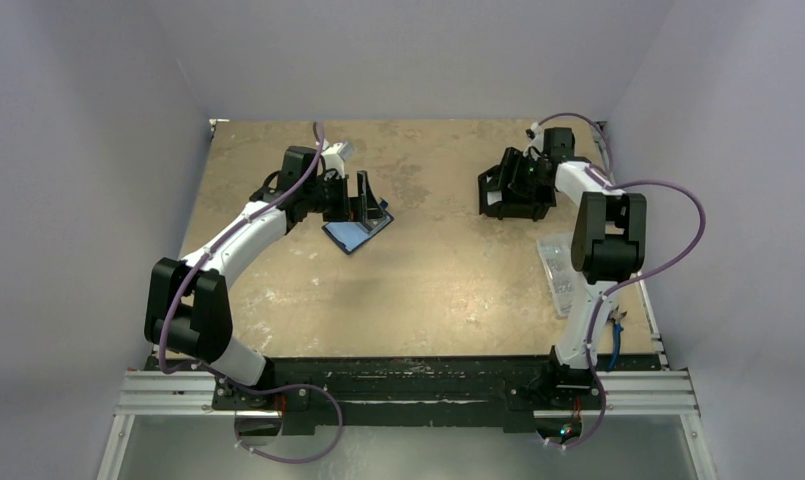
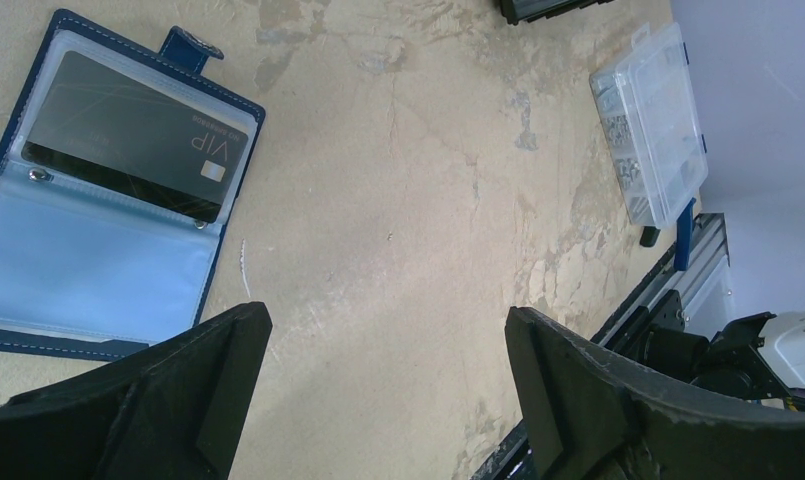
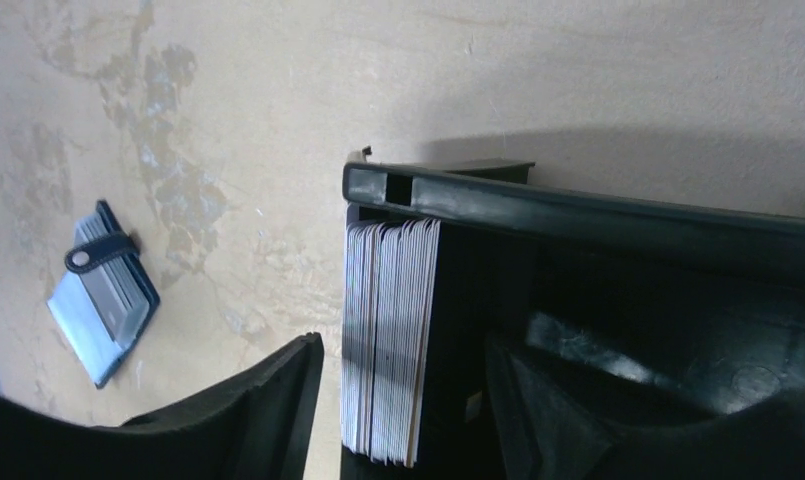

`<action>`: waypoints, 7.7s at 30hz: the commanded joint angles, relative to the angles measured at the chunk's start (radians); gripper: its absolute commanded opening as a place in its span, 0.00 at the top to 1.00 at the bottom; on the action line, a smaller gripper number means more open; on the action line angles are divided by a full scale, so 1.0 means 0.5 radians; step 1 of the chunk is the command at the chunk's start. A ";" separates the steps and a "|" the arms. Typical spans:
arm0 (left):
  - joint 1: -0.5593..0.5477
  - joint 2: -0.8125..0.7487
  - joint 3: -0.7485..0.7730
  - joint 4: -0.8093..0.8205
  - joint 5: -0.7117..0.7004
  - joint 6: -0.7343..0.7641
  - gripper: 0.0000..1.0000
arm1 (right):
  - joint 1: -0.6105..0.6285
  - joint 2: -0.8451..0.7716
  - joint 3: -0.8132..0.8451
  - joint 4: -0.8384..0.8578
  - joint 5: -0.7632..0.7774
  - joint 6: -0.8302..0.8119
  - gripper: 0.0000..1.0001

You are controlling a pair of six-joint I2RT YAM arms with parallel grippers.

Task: Put the credit cards into the card holder
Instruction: Pick up the credit card from the storage box, then insert the credit card into the card holder.

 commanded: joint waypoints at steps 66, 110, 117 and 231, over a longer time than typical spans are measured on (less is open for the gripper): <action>-0.013 0.008 -0.032 0.098 0.062 -0.002 0.04 | 0.009 -0.097 -0.002 0.260 -0.430 0.181 0.54; -0.046 0.040 -0.039 0.102 0.063 -0.002 0.04 | 0.076 -0.261 0.230 -0.414 1.349 -0.172 1.00; -0.058 0.054 -0.039 0.102 0.061 -0.003 0.04 | 0.127 -0.284 0.305 -0.446 1.664 -0.230 1.00; 0.491 0.698 -0.480 0.347 0.001 -0.489 1.00 | 1.028 0.767 0.269 1.444 -0.747 1.003 1.00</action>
